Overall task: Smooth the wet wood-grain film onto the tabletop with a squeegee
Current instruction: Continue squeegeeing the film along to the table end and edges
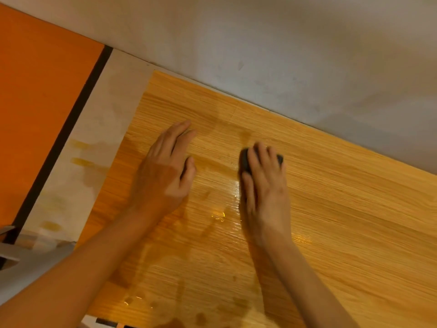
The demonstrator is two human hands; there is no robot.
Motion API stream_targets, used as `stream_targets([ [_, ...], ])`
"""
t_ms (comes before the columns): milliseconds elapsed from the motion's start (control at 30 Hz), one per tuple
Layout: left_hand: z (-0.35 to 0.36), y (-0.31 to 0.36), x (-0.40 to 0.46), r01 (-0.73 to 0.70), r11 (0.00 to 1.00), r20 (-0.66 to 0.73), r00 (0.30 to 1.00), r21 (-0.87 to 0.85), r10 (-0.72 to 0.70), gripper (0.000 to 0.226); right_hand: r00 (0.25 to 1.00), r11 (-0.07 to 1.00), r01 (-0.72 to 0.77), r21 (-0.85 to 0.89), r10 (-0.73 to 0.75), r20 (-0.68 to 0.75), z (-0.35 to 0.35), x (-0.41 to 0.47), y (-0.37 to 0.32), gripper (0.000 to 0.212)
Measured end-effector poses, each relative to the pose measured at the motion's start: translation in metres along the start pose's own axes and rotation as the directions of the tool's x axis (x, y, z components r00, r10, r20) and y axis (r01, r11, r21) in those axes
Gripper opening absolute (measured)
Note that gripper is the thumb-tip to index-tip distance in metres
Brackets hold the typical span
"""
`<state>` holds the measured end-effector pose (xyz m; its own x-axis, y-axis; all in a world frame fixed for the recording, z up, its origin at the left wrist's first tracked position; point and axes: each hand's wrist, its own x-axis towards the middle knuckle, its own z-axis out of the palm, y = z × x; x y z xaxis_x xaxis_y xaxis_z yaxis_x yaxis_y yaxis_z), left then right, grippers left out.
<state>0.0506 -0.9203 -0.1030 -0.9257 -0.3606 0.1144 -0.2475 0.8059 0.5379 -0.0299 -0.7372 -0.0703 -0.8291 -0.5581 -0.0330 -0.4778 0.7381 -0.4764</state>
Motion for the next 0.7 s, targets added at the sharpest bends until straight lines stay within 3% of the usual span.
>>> stream_targets([
  [100, 0.0, 0.001, 0.0, 0.009, 1.0, -0.005, 1.0, -0.004, -0.009, 0.048, 0.996, 0.997, 0.067, -0.042, -0.065, 0.052, -0.001, -0.012, 0.0, 0.044],
  [200, 0.0, 0.0, 0.001, 0.002, 1.0, -0.004, 1.0, -0.004, -0.002, 0.047, 1.0, 0.992, -0.01, -0.129, 0.007, -0.024, 0.001, 0.053, 0.002, 0.043],
  [300, -0.001, 0.001, 0.0, -0.003, 1.0, 0.002, 1.0, 0.004, 0.003, 0.046, 0.994, 0.992, -0.097, -0.082, 0.092, -0.065, 0.007, 0.114, 0.003, 0.043],
  [433, -0.003, 0.002, -0.001, 0.01, 1.0, 0.006, 1.0, -0.016, -0.01, 0.046, 0.997, 0.999, -0.024, -0.033, 0.021, -0.078, 0.012, 0.068, -0.006, 0.043],
  [567, -0.005, 0.003, 0.001, 0.029, 0.999, 0.008, 1.0, -0.025, -0.029, 0.048, 0.995, 0.995, 0.08, -0.062, -0.076, 0.06, 0.014, -0.009, -0.016, 0.044],
  [700, -0.004, 0.002, 0.002, 0.017, 1.0, -0.002, 1.0, -0.016, -0.017, 0.046, 1.0, 0.992, 0.005, -0.123, -0.003, 0.01, 0.012, 0.074, -0.009, 0.045],
])
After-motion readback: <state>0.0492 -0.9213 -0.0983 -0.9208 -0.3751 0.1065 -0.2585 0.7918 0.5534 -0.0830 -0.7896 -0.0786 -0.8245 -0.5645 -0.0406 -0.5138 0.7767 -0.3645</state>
